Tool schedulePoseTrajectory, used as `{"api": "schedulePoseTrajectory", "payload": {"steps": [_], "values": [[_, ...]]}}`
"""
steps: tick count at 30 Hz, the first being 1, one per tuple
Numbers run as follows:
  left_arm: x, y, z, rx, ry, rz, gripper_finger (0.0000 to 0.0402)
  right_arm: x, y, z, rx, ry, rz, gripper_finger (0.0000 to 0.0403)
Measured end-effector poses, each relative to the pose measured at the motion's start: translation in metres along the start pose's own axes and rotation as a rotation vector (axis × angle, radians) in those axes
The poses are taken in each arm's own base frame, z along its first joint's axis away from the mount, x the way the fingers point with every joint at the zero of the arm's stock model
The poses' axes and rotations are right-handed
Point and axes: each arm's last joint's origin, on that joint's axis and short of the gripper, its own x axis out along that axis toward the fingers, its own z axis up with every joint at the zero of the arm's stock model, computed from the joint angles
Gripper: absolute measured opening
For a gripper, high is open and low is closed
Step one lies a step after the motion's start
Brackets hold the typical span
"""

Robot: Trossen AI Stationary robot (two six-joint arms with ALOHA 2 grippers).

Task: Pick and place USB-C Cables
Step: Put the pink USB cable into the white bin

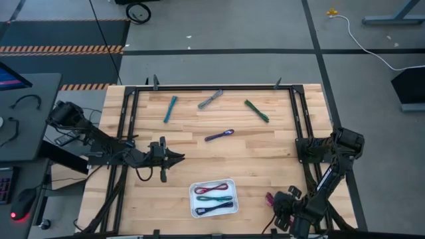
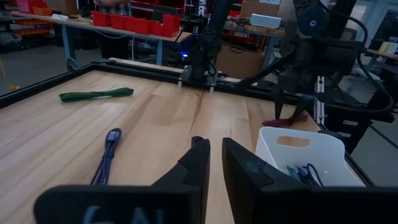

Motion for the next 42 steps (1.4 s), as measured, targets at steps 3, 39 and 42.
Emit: {"api": "schedulePoseTrajectory", "payload": {"steps": [3,39,42], "values": [[0.000,0.000,0.000,0.000,0.000,0.000,0.0046,0.001,-0.003,-0.002,-0.011,0.000,-0.017,0.0123],[0.000,0.000,0.000,-0.015,0.000,0.000,0.0045,-0.088,0.090,0.187,-0.757,-0.610,0.249,0.0018],[0.000,0.000,0.000,-0.015,0.000,0.000,0.0045,-0.092,0.097,0.210,-0.833,-0.725,0.385,0.0019]]}}
